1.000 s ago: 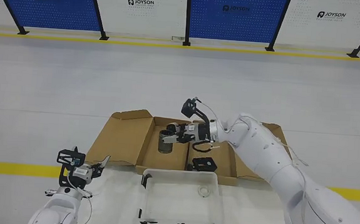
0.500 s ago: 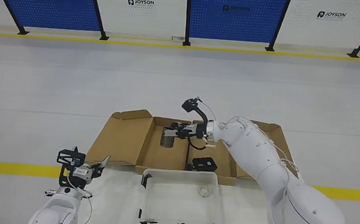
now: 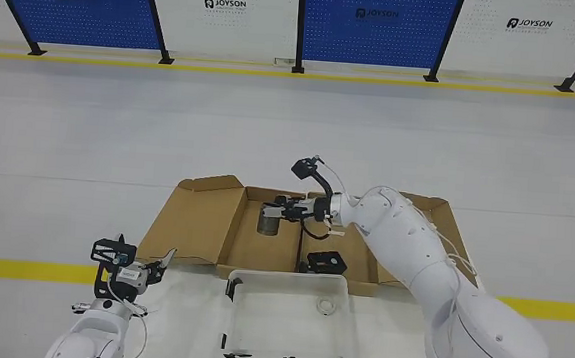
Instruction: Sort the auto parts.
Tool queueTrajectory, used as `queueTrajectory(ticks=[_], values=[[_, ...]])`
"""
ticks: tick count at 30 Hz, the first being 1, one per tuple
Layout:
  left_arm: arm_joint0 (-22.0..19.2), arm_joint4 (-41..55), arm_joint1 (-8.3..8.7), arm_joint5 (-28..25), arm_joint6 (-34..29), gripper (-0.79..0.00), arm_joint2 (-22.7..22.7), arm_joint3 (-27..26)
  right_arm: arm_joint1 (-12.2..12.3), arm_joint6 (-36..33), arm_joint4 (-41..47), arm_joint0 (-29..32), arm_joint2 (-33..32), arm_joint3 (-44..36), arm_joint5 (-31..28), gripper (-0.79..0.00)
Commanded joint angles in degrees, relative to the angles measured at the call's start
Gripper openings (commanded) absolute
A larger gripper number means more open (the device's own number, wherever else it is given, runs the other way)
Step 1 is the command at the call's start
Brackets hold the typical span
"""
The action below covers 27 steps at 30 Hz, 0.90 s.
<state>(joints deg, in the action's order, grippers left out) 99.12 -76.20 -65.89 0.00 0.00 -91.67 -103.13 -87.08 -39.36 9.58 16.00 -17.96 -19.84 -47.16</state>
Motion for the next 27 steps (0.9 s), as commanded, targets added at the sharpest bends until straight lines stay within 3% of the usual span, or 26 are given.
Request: queueTrajectory(ticks=[1,20,21,23,27], values=[[0.0,0.0,0.0,0.0,0.0,0.0,0.0,0.0,0.1,0.0,0.0,0.0,0.0,-0.2,-0.1,-0.785],[0.0,0.0,0.0,0.0,0.0,0.0,0.0,0.0,0.1,0.0,0.0,0.0,0.0,-0.2,-0.1,-0.785],[0.0,0.0,0.0,0.0,0.0,0.0,0.0,0.0,0.1,0.0,0.0,0.0,0.0,-0.2,-0.1,-0.705],[0.0,0.0,0.0,0.0,0.0,0.0,0.0,0.0,0.1,0.0,0.0,0.0,0.0,-0.2,-0.1,-0.354],[0.0,0.0,0.0,0.0,0.0,0.0,0.0,0.0,0.1,0.0,0.0,0.0,0.0,-0.2,-0.1,-0.354]])
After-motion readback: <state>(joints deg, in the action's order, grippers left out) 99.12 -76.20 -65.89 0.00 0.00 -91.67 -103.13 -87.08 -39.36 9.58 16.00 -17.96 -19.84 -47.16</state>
